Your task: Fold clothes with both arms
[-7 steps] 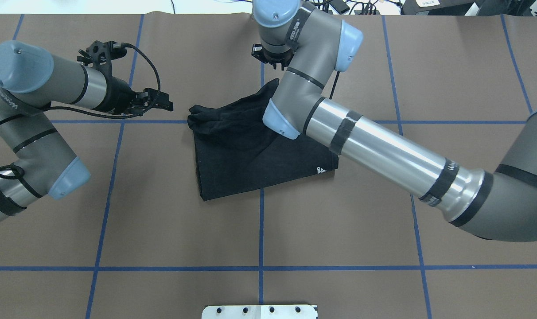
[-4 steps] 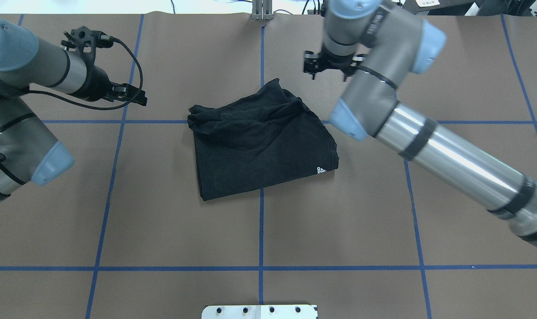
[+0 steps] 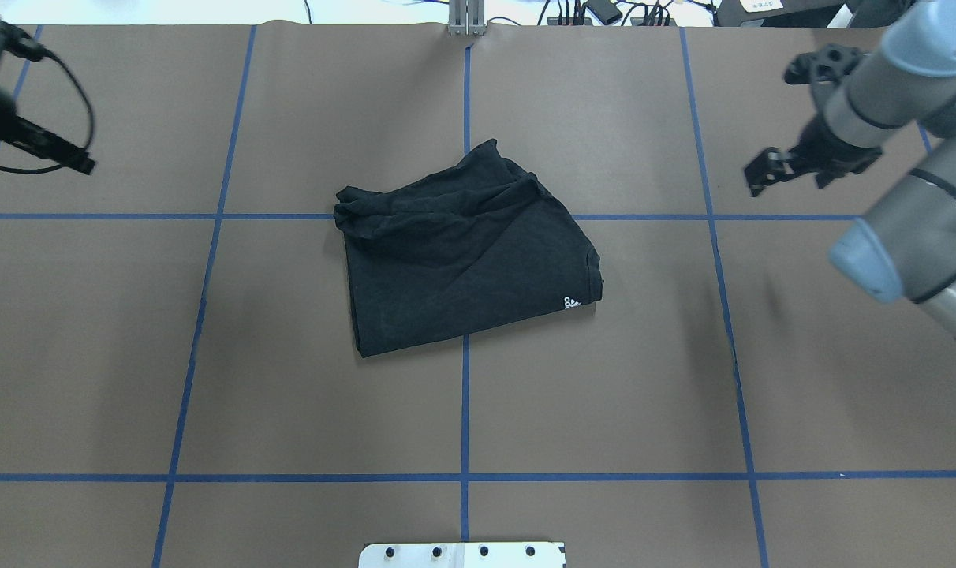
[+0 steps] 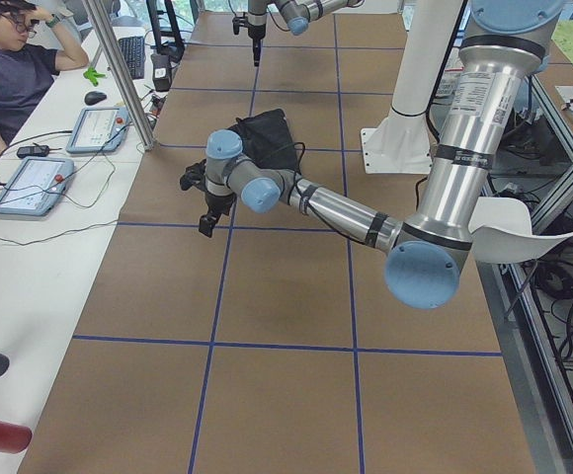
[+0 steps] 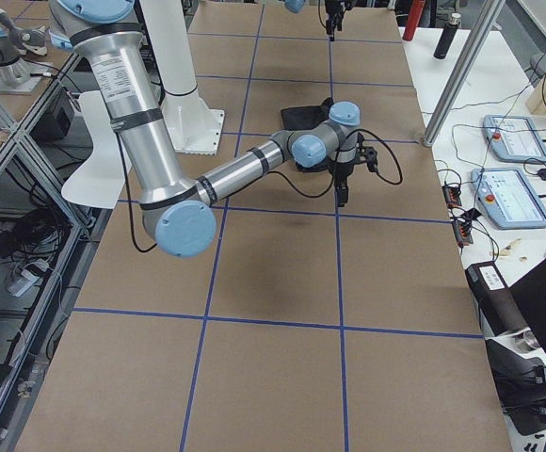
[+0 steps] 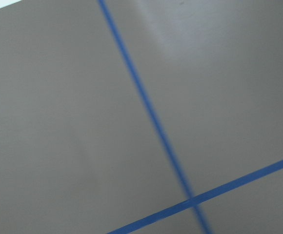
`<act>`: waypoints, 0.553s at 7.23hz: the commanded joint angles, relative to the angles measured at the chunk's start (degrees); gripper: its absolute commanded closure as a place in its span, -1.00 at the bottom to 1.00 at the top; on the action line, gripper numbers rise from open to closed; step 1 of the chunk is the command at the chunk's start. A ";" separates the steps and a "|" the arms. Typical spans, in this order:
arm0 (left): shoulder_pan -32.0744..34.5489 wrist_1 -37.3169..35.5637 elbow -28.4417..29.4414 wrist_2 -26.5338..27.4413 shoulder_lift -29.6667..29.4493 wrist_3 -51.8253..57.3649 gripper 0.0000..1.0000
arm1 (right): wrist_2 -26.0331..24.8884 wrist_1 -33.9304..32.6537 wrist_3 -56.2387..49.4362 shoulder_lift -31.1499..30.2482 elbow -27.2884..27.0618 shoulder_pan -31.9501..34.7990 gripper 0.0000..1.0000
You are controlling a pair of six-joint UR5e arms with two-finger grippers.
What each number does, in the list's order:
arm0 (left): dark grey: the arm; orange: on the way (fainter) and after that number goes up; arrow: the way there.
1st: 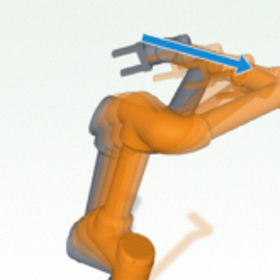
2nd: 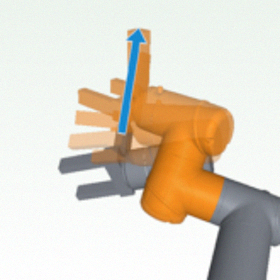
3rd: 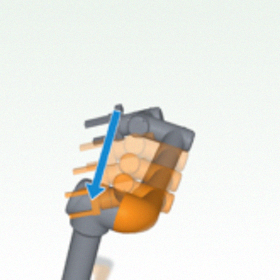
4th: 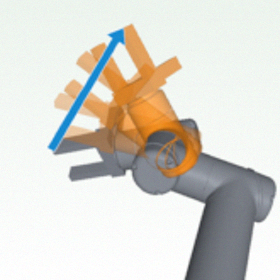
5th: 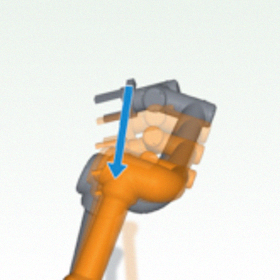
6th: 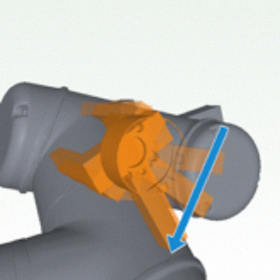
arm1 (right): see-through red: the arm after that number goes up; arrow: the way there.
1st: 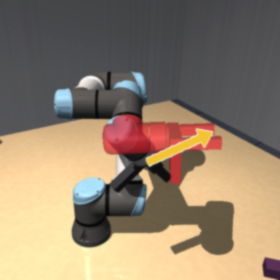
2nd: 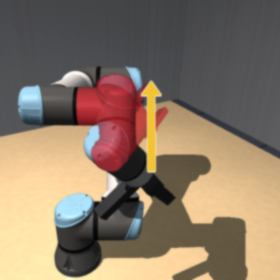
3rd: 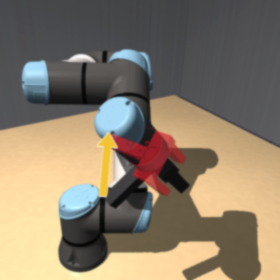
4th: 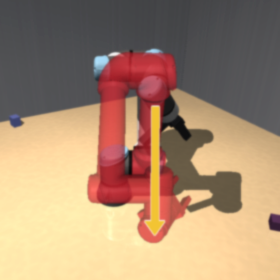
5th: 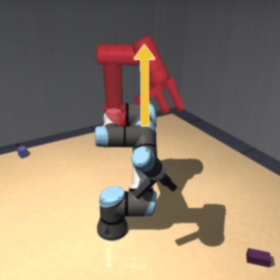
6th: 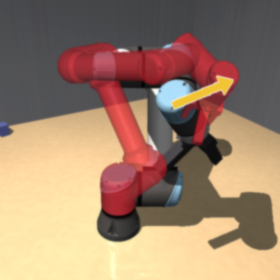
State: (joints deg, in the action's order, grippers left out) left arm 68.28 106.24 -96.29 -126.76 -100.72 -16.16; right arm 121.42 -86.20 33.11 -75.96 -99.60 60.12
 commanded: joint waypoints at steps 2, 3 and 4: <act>9.74 -18.69 -0.31 -7.89 5.36 3.31 -1.00 | 6.10 -0.45 -20.83 -13.04 -1.84 13.23 -1.00; 12.98 -20.79 -0.65 -7.54 5.36 9.15 -1.00 | 6.98 -0.46 -23.24 -15.60 -1.74 16.32 -1.00; 14.58 -22.29 -0.40 -7.28 6.14 12.17 -1.00 | 7.60 -0.54 -23.62 -17.71 -1.66 19.04 -1.00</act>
State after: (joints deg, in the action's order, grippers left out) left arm 80.21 87.20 -96.73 -134.25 -95.22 -8.26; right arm 128.08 -86.65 11.76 -90.59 -101.38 75.33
